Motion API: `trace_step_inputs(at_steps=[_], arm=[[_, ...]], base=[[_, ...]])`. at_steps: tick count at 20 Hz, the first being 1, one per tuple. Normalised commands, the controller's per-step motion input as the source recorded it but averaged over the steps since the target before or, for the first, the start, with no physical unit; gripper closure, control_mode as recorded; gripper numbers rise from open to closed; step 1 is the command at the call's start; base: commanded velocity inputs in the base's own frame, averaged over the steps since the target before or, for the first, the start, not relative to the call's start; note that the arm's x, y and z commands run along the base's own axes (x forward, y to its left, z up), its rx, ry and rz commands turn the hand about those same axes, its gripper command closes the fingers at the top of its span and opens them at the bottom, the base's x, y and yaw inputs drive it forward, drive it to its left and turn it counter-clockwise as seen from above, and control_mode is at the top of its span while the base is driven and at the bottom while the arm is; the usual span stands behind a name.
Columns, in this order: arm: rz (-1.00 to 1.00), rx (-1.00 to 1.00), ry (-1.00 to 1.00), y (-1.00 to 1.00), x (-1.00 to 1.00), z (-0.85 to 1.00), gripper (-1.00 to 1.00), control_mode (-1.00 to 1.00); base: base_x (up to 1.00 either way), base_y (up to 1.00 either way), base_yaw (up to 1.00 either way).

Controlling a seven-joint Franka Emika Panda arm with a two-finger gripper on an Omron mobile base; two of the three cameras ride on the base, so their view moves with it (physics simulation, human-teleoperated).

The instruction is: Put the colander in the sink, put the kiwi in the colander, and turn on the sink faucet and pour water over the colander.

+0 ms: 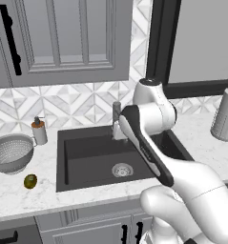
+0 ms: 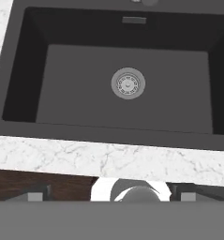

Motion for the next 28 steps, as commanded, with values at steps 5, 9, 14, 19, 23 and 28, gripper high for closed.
trace_step_inputs(at_steps=[5, 9, 14, 19, 23, 28], arm=[[-0.01, 0.0, 0.0, 0.56, 0.0, -0.16, -1.0, -1.0], [-0.01, 0.0, 0.01, 0.69, 0.08, -0.12, -1.0, -1.0], [-0.03, 0.0, 0.03, 0.7, 0.22, -0.05, -1.0, -1.0], [-0.07, 0.0, 0.0, 0.65, 0.3, -0.07, -1.0, -1.0], [-0.04, 0.0, 0.04, 0.74, 0.29, -0.1, -1.0, -1.0], [-0.04, 0.0, 0.07, 0.74, 0.21, -0.18, -1.0, -1.0]], base=[[0.0, 0.0, 0.0], [0.0, 0.0, 0.0], [0.0, 0.0, 0.0], [0.0, 0.0, 0.0], [0.0, 0.0, 0.0], [0.0, 0.0, 0.0]])
